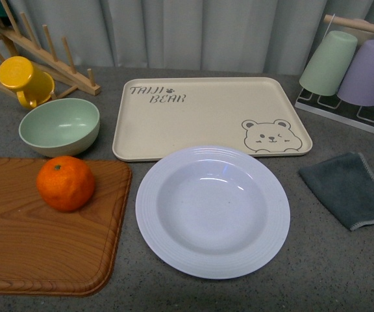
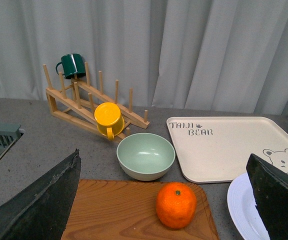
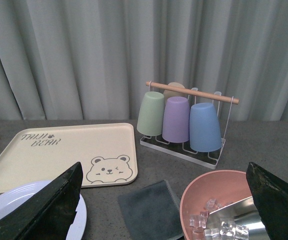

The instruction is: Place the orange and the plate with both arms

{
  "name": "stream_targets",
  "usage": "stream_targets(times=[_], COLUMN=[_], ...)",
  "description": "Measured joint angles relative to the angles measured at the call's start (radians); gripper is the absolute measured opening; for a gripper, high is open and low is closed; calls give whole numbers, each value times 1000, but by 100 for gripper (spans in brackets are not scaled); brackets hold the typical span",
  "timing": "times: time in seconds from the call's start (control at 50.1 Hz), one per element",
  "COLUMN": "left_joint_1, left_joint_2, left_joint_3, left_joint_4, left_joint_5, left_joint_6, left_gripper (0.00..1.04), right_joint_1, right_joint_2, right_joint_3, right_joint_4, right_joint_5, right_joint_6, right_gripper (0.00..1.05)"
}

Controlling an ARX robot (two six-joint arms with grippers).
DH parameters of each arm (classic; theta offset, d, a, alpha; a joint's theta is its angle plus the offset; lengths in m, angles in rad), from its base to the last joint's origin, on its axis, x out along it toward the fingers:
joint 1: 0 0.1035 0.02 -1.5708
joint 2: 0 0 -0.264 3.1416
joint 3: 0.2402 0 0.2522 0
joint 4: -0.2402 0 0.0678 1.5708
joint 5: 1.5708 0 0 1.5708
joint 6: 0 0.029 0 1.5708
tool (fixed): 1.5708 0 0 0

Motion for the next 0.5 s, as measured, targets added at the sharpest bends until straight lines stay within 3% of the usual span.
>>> stream_targets(times=[0.499], left_joint_1=[0], left_joint_2=[0], left_joint_3=[0], left_joint_4=[0], left_joint_5=[0], left_joint_6=[0], left_gripper=[98], right_joint_1=[0], right_joint_2=[0], right_joint_3=[0], right_joint_4=[0], right_joint_5=[0], right_joint_6=[0], right_gripper=[96])
